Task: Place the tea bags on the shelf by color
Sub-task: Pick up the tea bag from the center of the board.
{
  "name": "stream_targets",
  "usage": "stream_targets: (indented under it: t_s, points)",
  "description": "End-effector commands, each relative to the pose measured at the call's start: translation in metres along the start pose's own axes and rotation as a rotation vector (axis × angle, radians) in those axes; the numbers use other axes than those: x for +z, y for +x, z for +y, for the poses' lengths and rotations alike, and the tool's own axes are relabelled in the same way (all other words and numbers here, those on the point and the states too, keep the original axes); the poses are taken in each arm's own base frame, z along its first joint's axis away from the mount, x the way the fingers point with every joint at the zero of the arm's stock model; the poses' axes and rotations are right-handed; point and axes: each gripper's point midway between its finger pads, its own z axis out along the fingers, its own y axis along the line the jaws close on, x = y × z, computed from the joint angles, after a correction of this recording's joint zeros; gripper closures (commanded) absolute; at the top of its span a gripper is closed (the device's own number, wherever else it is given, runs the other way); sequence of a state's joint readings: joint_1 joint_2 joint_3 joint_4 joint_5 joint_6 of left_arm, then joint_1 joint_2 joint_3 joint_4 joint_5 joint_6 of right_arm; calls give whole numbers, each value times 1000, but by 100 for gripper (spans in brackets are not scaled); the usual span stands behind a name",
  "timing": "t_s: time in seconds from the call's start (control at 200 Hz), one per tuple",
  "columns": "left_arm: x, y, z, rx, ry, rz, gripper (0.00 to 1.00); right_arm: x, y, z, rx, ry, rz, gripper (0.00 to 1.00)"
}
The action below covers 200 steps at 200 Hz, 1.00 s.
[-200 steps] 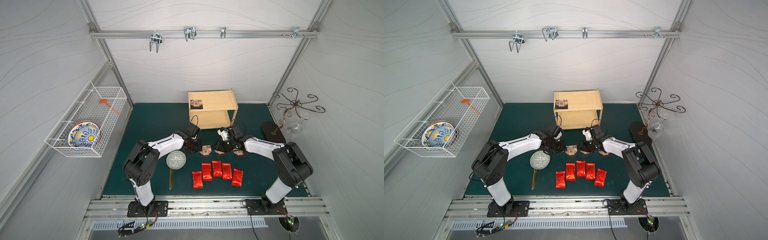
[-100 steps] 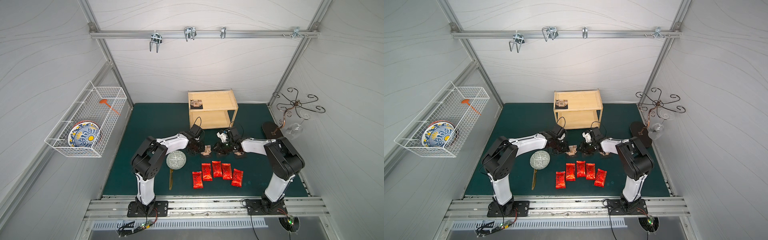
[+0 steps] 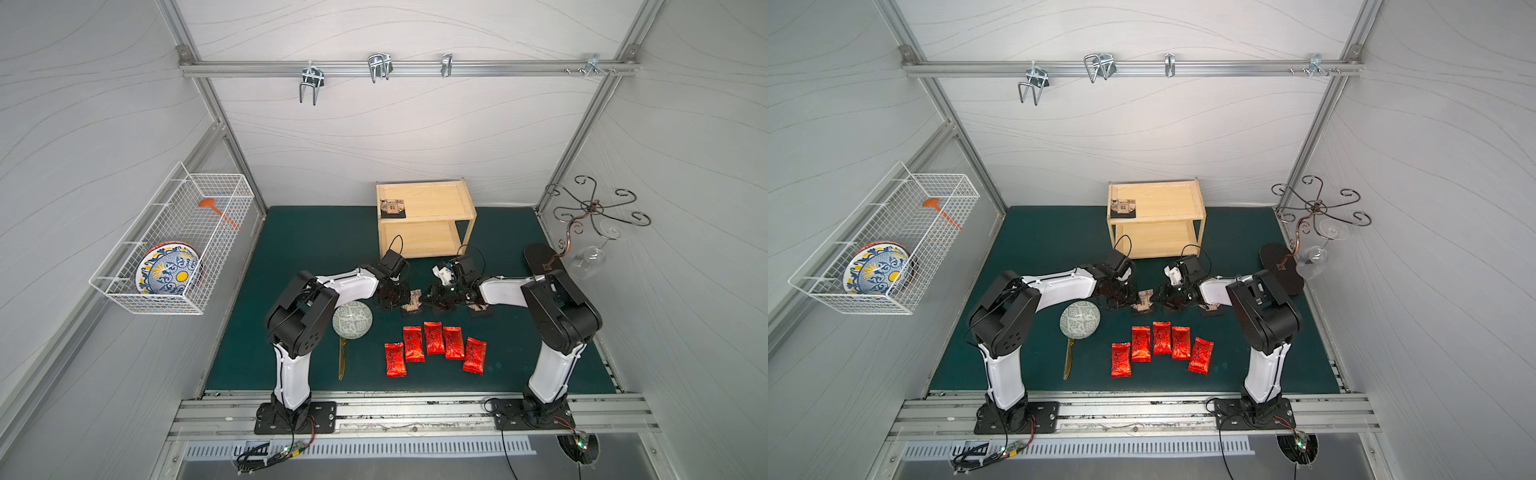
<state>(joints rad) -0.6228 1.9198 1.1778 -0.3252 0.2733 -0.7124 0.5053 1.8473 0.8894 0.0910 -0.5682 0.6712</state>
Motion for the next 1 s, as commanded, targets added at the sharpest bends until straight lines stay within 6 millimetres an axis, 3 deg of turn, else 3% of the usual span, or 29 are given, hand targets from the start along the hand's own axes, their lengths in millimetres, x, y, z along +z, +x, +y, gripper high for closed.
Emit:
stream_targets:
  t_s: [0.0, 0.18, 0.3, 0.345, 0.46, 0.665, 0.805, 0.91, 0.995]
  points:
    - [12, 8, 8, -12, -19, 22, 71, 6, 4, 0, 53, -39, 25, 71]
    - [11, 10, 12, -20, -27, 18, 71, 10, 3, 5, 89, -89, 34, 79]
    - [5, 9, 11, -17, -28, 7, 71, 11, 2, 7, 94, -103, 31, 94]
    - [0, 8, 8, -15, -23, -1, 71, 10, 3, 8, 92, -103, 28, 100]
    - [-23, -1, -2, 8, -16, -37, 71, -3, -2, 16, 73, -111, -3, 100]
    - [-113, -33, -27, 55, 46, -187, 68, -60, -19, 54, -53, -142, -101, 100]
    - [-169, -40, -21, 66, 48, -279, 66, -108, -29, 84, -144, -153, -172, 100]
    - [-195, -41, -16, 66, 71, -336, 64, -141, -40, 112, -214, -167, -233, 100]
    - [-201, -40, -16, 79, 74, -350, 62, -159, -58, 133, -261, -176, -277, 100]
